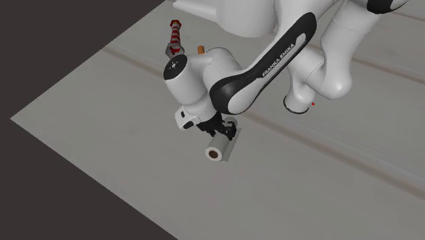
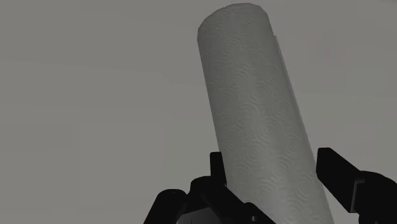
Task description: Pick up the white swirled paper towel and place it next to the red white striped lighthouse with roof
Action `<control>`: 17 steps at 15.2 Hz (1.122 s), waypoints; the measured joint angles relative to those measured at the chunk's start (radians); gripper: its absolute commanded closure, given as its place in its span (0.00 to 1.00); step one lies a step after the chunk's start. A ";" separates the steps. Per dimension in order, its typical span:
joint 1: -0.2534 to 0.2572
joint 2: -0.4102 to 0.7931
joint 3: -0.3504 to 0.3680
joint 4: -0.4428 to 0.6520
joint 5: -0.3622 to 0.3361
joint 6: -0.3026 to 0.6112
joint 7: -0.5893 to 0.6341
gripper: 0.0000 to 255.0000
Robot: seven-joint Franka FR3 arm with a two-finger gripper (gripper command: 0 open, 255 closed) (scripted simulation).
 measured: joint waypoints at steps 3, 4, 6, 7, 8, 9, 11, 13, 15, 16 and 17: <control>0.000 -0.018 0.001 0.021 -0.004 -0.037 0.011 1.00; 0.000 -0.024 0.001 0.029 -0.006 -0.052 0.014 1.00; -0.001 -0.033 0.001 0.050 -0.010 -0.080 0.019 1.00; -0.001 -0.041 0.001 0.056 -0.011 -0.094 0.023 1.00; 0.000 -0.043 0.003 0.065 -0.011 -0.104 0.027 1.00; 0.000 -0.047 0.003 0.074 -0.012 -0.117 0.029 1.00; 0.000 -0.057 0.003 0.094 -0.014 -0.146 0.036 1.00; -0.001 -0.062 0.002 0.116 -0.017 -0.172 0.039 1.00; -0.001 -0.068 0.003 0.136 -0.018 -0.198 0.045 1.00; -0.001 -0.070 0.003 0.148 -0.018 -0.212 0.047 1.00; -0.001 -0.071 0.003 0.161 -0.018 -0.226 0.050 1.00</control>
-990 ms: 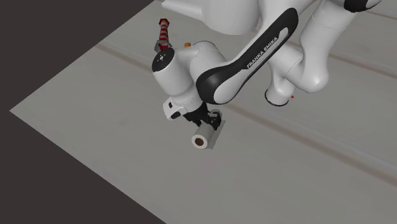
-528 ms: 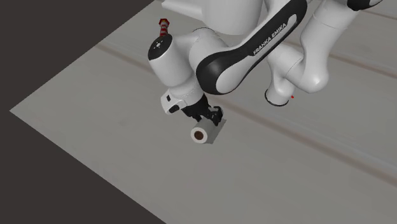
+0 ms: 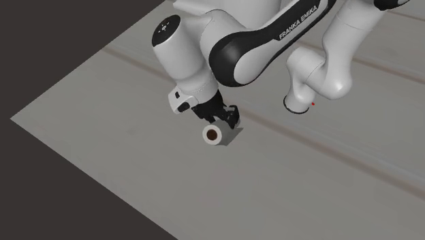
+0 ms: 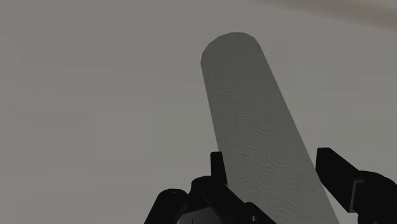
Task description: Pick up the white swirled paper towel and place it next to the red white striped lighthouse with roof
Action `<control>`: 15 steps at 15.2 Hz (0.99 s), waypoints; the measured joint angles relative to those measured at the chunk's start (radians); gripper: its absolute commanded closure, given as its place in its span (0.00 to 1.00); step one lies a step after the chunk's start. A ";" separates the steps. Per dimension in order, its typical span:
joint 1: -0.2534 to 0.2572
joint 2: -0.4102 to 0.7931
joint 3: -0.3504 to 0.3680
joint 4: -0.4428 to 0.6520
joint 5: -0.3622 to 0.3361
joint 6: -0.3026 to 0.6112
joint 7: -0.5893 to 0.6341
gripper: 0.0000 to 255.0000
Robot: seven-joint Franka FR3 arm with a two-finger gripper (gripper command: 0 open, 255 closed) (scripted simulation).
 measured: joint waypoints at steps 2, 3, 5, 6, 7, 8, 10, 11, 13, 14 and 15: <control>0.000 -0.009 0.000 0.012 -0.002 -0.021 0.004 1.00; -0.006 -0.002 -0.007 0.025 -0.006 -0.028 -0.007 1.00; -0.024 0.003 -0.030 0.039 -0.021 -0.044 -0.042 1.00; -0.033 0.012 -0.043 0.053 -0.028 -0.052 -0.062 1.00; -0.044 0.018 -0.056 0.056 -0.036 -0.053 -0.084 1.00; -0.057 0.032 -0.074 0.069 -0.045 -0.056 -0.113 1.00; -0.076 0.058 -0.100 0.097 -0.056 -0.065 -0.158 1.00; -0.086 0.066 -0.112 0.110 -0.063 -0.073 -0.180 1.00; -0.109 0.106 -0.142 0.156 -0.071 -0.087 -0.231 1.00; -0.120 0.117 -0.154 0.167 -0.076 -0.090 -0.254 1.00; -0.131 0.128 -0.166 0.183 -0.081 -0.098 -0.277 1.00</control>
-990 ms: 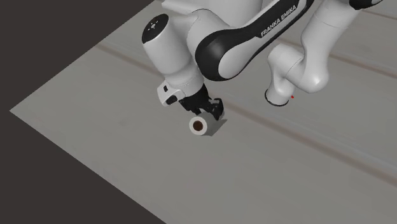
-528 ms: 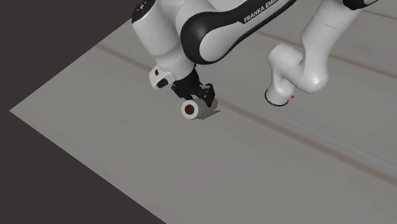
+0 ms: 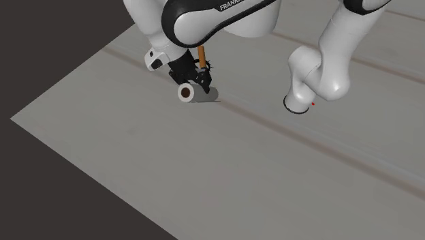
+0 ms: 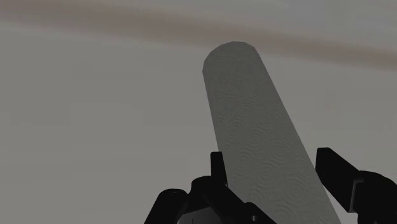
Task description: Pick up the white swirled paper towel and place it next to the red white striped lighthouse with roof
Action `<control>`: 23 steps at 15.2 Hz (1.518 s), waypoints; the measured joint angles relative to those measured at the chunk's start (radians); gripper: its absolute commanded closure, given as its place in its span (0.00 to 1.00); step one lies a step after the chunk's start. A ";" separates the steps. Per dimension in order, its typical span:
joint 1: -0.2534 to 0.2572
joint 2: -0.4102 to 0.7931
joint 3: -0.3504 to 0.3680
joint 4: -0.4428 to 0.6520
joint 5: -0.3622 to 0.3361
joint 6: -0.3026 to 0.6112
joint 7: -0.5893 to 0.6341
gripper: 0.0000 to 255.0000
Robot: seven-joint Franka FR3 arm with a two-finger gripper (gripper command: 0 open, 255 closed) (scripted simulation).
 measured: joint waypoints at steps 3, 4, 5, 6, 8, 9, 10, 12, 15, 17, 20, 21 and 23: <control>-0.039 0.070 -0.042 0.077 -0.004 -0.019 -0.084 1.00; -0.052 0.093 -0.054 0.104 -0.004 -0.027 -0.109 1.00; -0.063 0.118 -0.064 0.138 -0.001 -0.039 -0.131 1.00; -0.078 0.136 -0.076 0.158 -0.003 -0.045 -0.158 1.00; -0.105 0.189 -0.094 0.218 0.006 -0.060 -0.205 1.00; -0.122 0.213 -0.105 0.250 0.008 -0.071 -0.232 1.00; -0.139 0.245 -0.114 0.287 0.014 -0.080 -0.258 1.00; -0.176 0.303 -0.130 0.359 0.025 -0.102 -0.310 1.00; -0.240 0.408 -0.146 0.498 0.051 -0.149 -0.380 1.00; -0.290 0.486 -0.152 0.610 0.074 -0.190 -0.421 1.00; -0.380 0.614 -0.153 0.797 0.109 -0.253 -0.481 1.00; -0.414 0.658 -0.152 0.869 0.121 -0.283 -0.498 1.00; -0.470 0.736 -0.145 0.994 0.142 -0.328 -0.517 1.00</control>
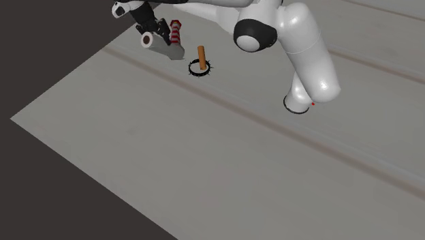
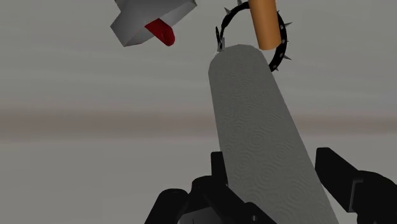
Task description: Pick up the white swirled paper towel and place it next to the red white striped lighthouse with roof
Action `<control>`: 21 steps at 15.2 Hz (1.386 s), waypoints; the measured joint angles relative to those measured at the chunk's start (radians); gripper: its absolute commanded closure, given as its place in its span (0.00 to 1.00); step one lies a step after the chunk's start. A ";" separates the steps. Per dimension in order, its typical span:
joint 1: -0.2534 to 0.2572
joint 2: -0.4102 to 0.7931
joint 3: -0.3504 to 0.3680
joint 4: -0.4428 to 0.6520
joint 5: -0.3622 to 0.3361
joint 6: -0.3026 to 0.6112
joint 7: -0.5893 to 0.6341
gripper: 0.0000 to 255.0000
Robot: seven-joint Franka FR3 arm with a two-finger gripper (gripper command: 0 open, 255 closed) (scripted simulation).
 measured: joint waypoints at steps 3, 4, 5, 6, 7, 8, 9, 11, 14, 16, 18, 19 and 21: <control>0.000 0.008 0.001 -0.027 0.001 0.034 -0.007 1.00; 0.005 0.005 0.000 -0.048 0.000 0.049 -0.008 1.00; 0.010 -0.001 -0.001 -0.073 -0.002 0.068 -0.009 1.00; 0.014 -0.004 -0.001 -0.091 -0.003 0.082 -0.011 1.00; 0.018 -0.005 -0.001 -0.106 -0.003 0.096 -0.010 1.00; 0.024 -0.008 -0.001 -0.127 -0.004 0.114 -0.008 1.00; 0.028 -0.011 -0.001 -0.145 -0.004 0.129 -0.009 1.00; 0.032 -0.011 -0.001 -0.173 -0.004 0.156 -0.011 1.00; 0.042 -0.015 -0.001 -0.225 -0.005 0.201 -0.012 1.00; 0.046 -0.010 0.001 -0.245 -0.002 0.225 -0.011 1.00; 0.049 -0.012 0.002 -0.264 0.000 0.249 -0.014 1.00; 0.055 -0.018 0.002 -0.285 0.000 0.266 -0.014 1.00; 0.055 -0.007 0.005 -0.288 0.005 0.283 -0.014 1.00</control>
